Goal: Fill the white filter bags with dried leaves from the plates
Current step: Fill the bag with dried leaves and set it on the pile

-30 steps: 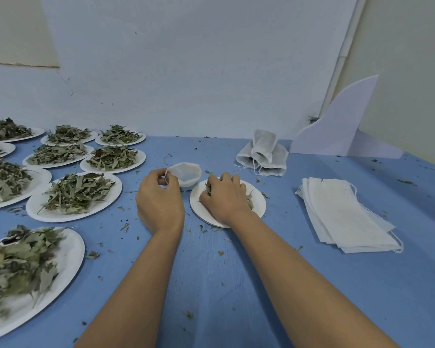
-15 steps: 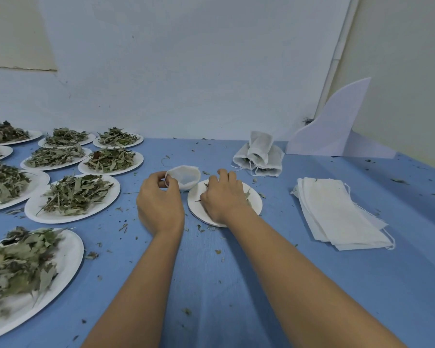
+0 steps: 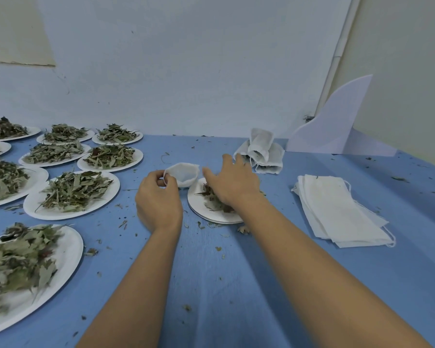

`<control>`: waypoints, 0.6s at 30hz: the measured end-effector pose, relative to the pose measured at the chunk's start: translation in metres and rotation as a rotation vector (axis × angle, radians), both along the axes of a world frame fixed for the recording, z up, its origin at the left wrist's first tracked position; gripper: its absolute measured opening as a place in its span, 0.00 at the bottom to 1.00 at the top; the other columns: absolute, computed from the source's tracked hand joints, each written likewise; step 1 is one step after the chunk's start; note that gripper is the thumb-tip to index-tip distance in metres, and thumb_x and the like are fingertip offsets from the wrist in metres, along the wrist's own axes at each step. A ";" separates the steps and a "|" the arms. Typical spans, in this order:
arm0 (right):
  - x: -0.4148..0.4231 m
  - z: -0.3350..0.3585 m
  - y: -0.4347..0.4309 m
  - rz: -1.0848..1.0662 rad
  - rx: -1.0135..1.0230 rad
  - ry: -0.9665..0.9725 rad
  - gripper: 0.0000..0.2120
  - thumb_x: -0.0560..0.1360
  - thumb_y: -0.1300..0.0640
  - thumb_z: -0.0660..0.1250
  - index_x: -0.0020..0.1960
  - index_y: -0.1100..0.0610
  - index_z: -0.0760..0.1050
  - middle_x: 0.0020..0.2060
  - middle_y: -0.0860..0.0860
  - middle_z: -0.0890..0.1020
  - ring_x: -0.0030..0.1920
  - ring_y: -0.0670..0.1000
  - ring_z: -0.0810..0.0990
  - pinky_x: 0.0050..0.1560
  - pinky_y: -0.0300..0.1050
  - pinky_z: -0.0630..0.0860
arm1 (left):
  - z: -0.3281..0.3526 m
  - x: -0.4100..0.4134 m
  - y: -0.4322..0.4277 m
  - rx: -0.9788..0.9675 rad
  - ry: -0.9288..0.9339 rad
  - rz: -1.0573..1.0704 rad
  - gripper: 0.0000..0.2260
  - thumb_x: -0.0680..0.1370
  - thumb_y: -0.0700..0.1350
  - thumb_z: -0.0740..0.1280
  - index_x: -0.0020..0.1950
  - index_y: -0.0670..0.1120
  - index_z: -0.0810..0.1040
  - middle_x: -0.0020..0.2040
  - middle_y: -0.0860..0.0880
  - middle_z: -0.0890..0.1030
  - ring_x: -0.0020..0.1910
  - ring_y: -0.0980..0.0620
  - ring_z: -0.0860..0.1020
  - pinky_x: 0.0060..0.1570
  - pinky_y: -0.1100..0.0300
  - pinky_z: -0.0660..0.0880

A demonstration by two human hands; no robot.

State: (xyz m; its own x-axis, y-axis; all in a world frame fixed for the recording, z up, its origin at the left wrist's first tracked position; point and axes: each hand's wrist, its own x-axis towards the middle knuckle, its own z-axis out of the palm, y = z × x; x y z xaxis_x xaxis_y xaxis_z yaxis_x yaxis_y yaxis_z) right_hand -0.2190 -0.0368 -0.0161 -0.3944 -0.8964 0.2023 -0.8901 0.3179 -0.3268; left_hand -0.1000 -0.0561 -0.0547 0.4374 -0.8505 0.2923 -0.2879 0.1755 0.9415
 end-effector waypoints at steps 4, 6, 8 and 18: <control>-0.008 0.004 0.013 -0.088 -0.055 -0.071 0.27 0.80 0.42 0.51 0.71 0.59 0.62 0.67 0.59 0.68 0.66 0.60 0.67 0.55 0.52 0.68 | 0.000 0.000 0.000 -0.015 0.020 0.015 0.08 0.78 0.45 0.63 0.51 0.46 0.80 0.43 0.53 0.77 0.42 0.53 0.73 0.39 0.58 0.66; -0.001 -0.004 0.019 -0.077 0.041 -0.180 0.28 0.80 0.40 0.51 0.74 0.56 0.58 0.71 0.61 0.64 0.69 0.63 0.62 0.62 0.54 0.65 | 0.000 0.000 -0.001 -0.015 0.027 0.027 0.08 0.78 0.45 0.63 0.51 0.45 0.80 0.44 0.51 0.79 0.42 0.53 0.73 0.39 0.58 0.66; 0.008 -0.013 0.021 -0.049 0.105 -0.203 0.29 0.80 0.39 0.50 0.76 0.50 0.52 0.75 0.61 0.55 0.73 0.65 0.54 0.69 0.57 0.58 | 0.000 0.000 0.000 -0.007 0.025 0.033 0.08 0.78 0.45 0.63 0.51 0.46 0.80 0.44 0.51 0.79 0.42 0.53 0.73 0.39 0.58 0.66; 0.017 -0.027 0.014 0.026 0.100 -0.009 0.15 0.82 0.52 0.53 0.63 0.56 0.73 0.68 0.59 0.68 0.65 0.62 0.68 0.62 0.53 0.67 | -0.001 -0.001 0.000 0.026 0.020 0.050 0.08 0.78 0.46 0.62 0.52 0.47 0.80 0.43 0.52 0.78 0.41 0.54 0.72 0.38 0.58 0.65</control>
